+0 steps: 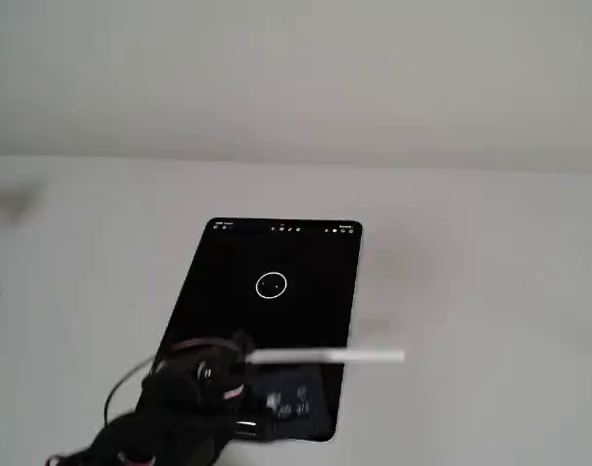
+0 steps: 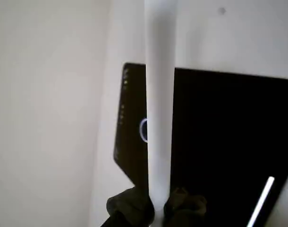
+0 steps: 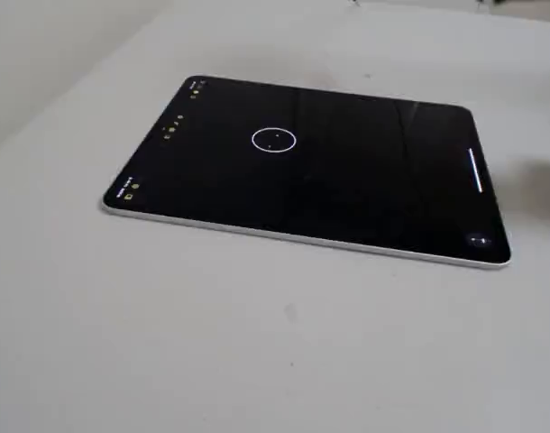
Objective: Draw 2 dots in a circle representing the eyes of a stickman
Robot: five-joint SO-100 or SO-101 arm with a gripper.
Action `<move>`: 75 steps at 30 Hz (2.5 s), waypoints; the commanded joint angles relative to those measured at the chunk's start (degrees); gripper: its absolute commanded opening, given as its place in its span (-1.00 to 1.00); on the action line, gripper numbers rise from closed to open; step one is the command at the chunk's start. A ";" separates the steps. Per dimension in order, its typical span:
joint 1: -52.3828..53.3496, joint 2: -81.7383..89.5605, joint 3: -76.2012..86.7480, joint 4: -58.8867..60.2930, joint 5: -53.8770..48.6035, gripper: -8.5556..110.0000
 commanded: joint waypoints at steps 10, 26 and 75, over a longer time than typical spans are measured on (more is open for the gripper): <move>3.78 7.47 12.22 8.53 0.00 -0.86; 3.25 7.47 18.72 7.47 -0.09 -0.85; 3.87 7.47 18.81 7.38 -0.09 -0.85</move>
